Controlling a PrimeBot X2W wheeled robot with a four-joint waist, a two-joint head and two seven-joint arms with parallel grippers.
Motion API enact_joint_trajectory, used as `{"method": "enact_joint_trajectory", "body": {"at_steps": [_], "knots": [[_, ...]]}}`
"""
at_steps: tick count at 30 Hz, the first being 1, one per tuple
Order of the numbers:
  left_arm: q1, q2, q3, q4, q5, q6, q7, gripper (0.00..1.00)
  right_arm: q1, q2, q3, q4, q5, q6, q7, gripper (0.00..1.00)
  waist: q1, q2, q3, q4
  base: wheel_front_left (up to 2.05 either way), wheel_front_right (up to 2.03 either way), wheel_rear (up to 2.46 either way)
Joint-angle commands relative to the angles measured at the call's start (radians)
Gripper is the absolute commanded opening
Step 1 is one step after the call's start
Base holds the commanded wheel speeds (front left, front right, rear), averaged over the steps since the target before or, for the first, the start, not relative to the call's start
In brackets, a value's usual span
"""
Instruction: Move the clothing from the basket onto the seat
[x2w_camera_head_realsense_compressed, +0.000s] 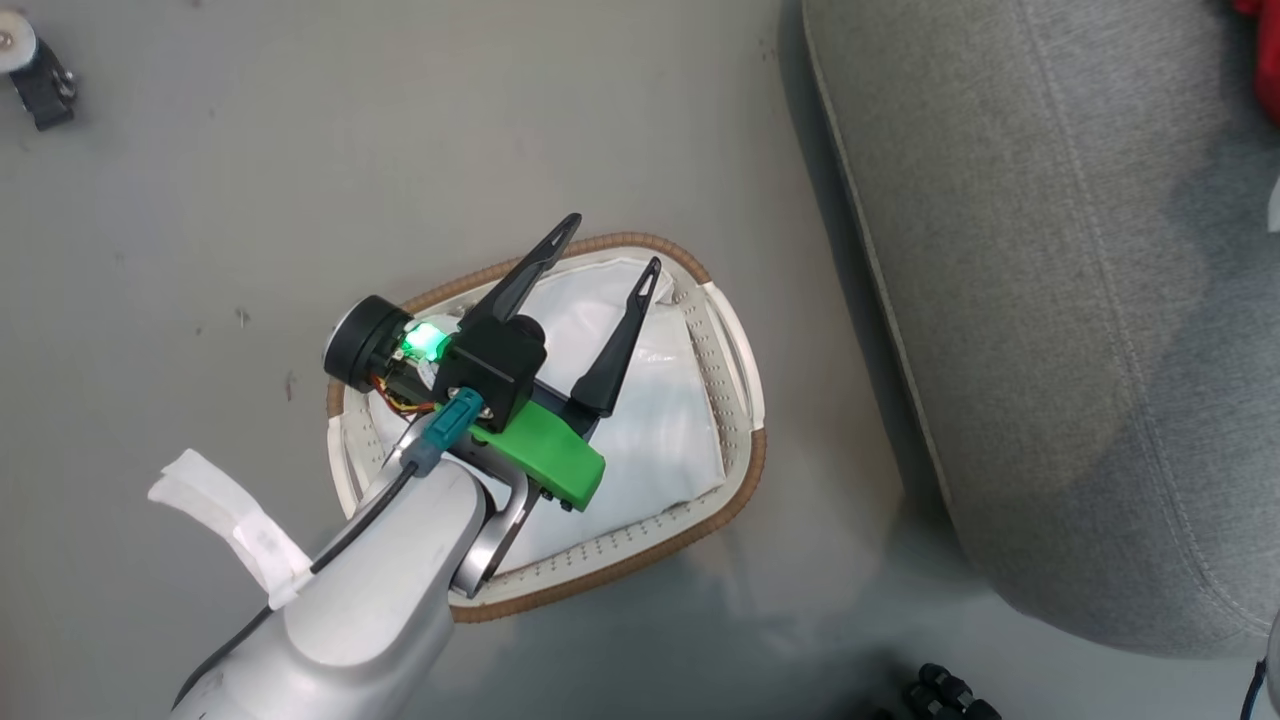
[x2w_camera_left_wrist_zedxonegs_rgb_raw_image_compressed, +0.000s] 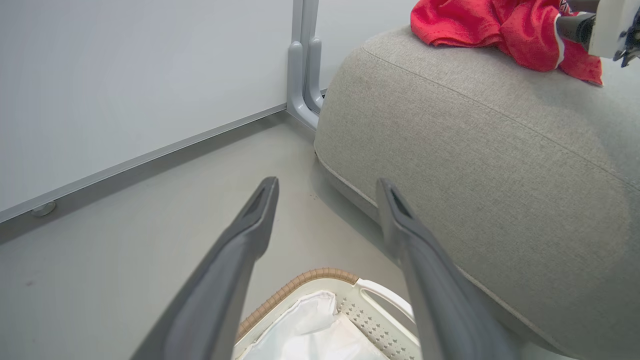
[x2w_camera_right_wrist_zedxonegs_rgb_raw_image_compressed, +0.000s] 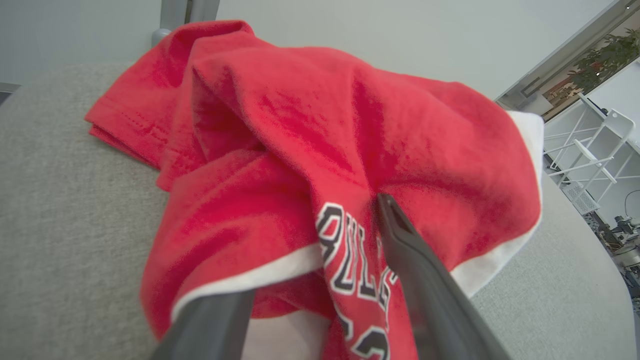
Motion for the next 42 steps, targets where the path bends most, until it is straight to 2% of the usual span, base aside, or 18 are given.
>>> {"method": "enact_joint_trajectory", "body": {"at_steps": [1, 11, 18, 25, 32, 42], "knots": [[0.003, 0.006, 0.007, 0.005, -0.006, 0.007, -0.008, 1.0, 0.024, 0.008, 0.013, -0.012, 0.01, -0.001, 0.0, 1.0, -0.0001, 0.0, -0.04, -0.016, 0.0, 0.0, 0.0], [0.087, -0.002, 0.071, 0.034, -0.058, 0.022, -0.029, 1.0, 0.176, 0.046, 0.145, -0.032, 0.077, -0.001, 0.0, 1.0, -0.0001, 0.0, -0.215, -0.024, 0.0, 0.0, 0.0], [0.179, -0.007, 0.16, 0.013, -0.077, 0.033, -0.03, 1.0, 0.209, 0.048, 0.247, -0.045, 0.122, -0.001, 0.0, 1.0, -0.0001, 0.0, -0.327, -0.005, 0.0, 0.0, 0.0], [0.286, -0.035, 0.301, -0.018, -0.068, 0.031, -0.029, 1.0, 0.204, 0.065, 0.335, -0.068, 0.186, -0.001, 0.0, 1.0, -0.0001, 0.0, -0.427, 0.051, 0.0, 0.0, 0.0], [0.395, -0.064, 0.461, -0.033, -0.036, 0.023, -0.029, 1.0, 0.244, 0.129, 0.411, -0.104, 0.275, -0.001, 0.0, 1.0, -0.0001, 0.0, -0.498, 0.109, 0.0, 0.0, 0.0], [0.532, -0.11, 0.625, -0.02, 0.026, -0.005, -0.029, 1.0, 0.433, 0.209, 0.481, -0.231, 0.422, -0.001, 0.0, 1.0, -0.0001, 0.0, -0.556, 0.177, 0.0, 0.0, 0.0]]}}
